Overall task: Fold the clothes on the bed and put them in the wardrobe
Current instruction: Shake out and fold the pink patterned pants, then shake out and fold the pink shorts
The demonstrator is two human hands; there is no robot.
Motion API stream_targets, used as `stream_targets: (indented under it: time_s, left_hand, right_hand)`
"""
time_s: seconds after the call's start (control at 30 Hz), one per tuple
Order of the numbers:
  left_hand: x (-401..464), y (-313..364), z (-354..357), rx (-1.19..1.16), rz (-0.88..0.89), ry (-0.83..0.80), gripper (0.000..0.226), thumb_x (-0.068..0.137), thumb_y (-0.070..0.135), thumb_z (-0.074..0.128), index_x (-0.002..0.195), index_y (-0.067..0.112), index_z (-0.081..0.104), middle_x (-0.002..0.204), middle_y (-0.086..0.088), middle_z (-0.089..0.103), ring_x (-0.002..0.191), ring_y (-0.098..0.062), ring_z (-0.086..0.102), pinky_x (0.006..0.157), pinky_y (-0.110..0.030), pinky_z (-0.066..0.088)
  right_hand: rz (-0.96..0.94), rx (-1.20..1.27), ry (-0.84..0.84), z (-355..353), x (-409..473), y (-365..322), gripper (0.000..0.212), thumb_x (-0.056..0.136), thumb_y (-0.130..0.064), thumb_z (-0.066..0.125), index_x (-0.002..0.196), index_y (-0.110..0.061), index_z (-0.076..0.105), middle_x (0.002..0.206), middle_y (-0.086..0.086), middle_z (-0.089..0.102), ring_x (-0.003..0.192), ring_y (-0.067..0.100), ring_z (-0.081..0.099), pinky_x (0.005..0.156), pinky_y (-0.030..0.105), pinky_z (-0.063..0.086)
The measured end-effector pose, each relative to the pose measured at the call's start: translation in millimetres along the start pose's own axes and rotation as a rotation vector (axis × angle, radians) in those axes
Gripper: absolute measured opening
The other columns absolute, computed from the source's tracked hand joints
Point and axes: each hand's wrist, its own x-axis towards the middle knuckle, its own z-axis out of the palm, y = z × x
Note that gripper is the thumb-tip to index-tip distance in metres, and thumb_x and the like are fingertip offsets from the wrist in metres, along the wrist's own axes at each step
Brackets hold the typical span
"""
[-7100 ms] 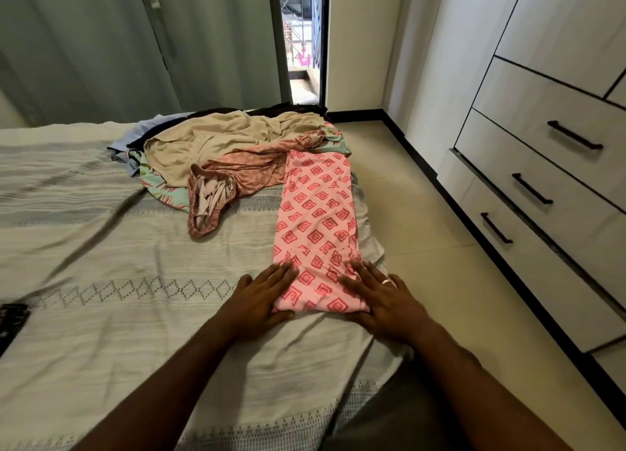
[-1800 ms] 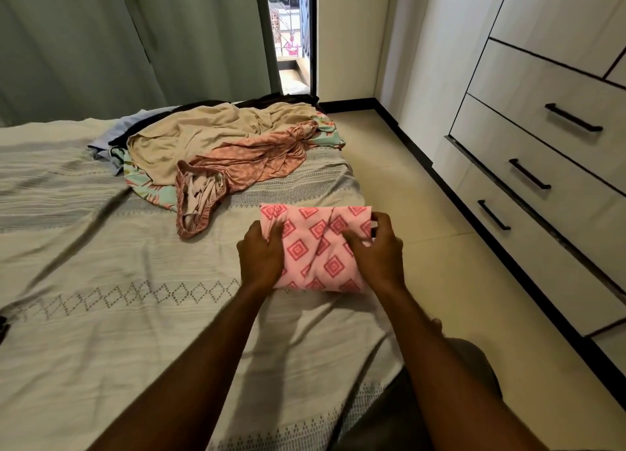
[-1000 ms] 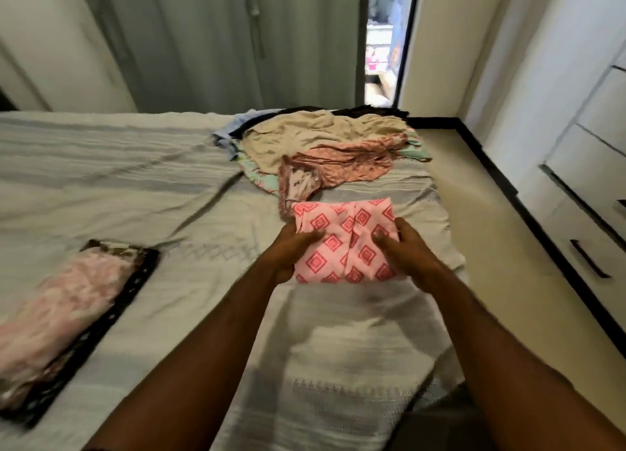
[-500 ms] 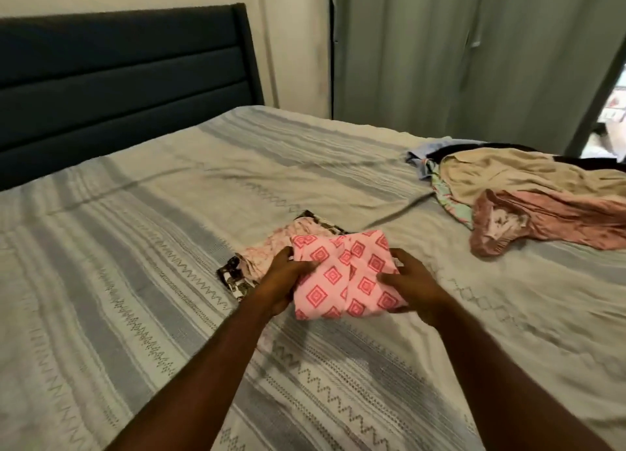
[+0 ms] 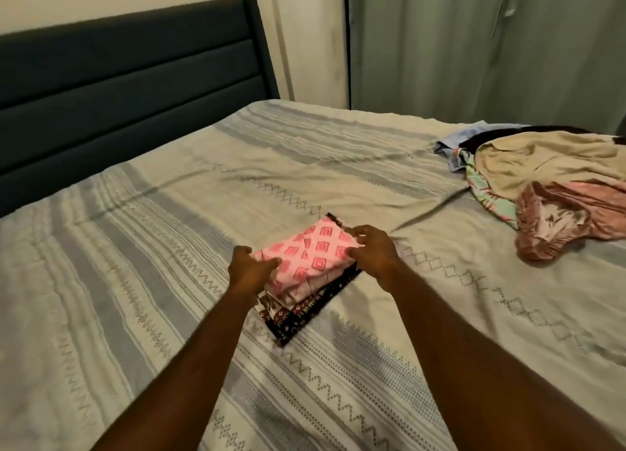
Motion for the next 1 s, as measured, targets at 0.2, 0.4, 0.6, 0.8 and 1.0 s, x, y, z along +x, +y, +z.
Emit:
stream_targets:
  time_s: [0.2,0.4,0.6,0.8,1.0]
  left_hand:
    - [3,31,44,0.179,0.376,0.083,0.044,0.076,0.017,0.087,0.109,0.01,0.059,0.115,-0.012,0.059,0.099,-0.027,0.061,0.076,-0.034,0.049]
    - [-29,60,135,0.131,0.48,-0.15,0.028,0.075,0.012,0.086,0.091,0.009,0.062,0.09,-0.005,0.064,0.086,-0.023,0.061,0.074,-0.028,0.042]
    - [-91,74,260,0.117,0.486,-0.501,0.027,0.078,0.014,0.085,0.08,0.012,0.058,0.084,-0.011,0.068,0.075,-0.031,0.069,0.056,-0.032,0.052]
    - [-125,84,350,0.112,0.373,-0.755,0.028,0.09,0.02,0.076,0.103,0.004,0.058,0.087,-0.007,0.065,0.074,-0.021,0.07,0.059,-0.032,0.051]
    - [-133,81,382,0.173,0.274,-0.803,0.01,0.1,0.019,0.06,0.105,0.01,0.058,0.1,-0.008,0.064,0.077,-0.019,0.068,0.061,-0.031,0.051]
  right_hand:
    - [-0.01,0.002,0.098,-37,3,11,0.025,0.083,-0.006,0.078,0.085,-0.029,0.068,0.095,0.001,0.067,0.094,0.023,0.065,0.08,0.037,0.056]
    - [-0.023,-0.048,0.222,-108,-12,21,0.019,0.083,-0.014,0.08,0.088,-0.027,0.067,0.095,0.001,0.065,0.082,0.019,0.061,0.076,0.037,0.056]
    - [0.037,-0.163,0.422,-222,-39,61,0.017,0.083,-0.01,0.076,0.081,-0.023,0.067,0.076,-0.003,0.065,0.066,0.012,0.058,0.073,0.03,0.05]
    - [0.162,-0.45,0.453,-319,-36,113,0.011,0.089,-0.018,0.071,0.099,-0.022,0.074,0.108,0.008,0.072,0.099,0.023,0.066,0.084,0.024,0.046]
    - [0.108,-0.789,0.096,-324,4,140,0.036,0.1,-0.032,0.059,0.135,-0.029,0.061,0.165,0.015,0.014,0.151,0.034,0.021,0.118,0.036,0.021]
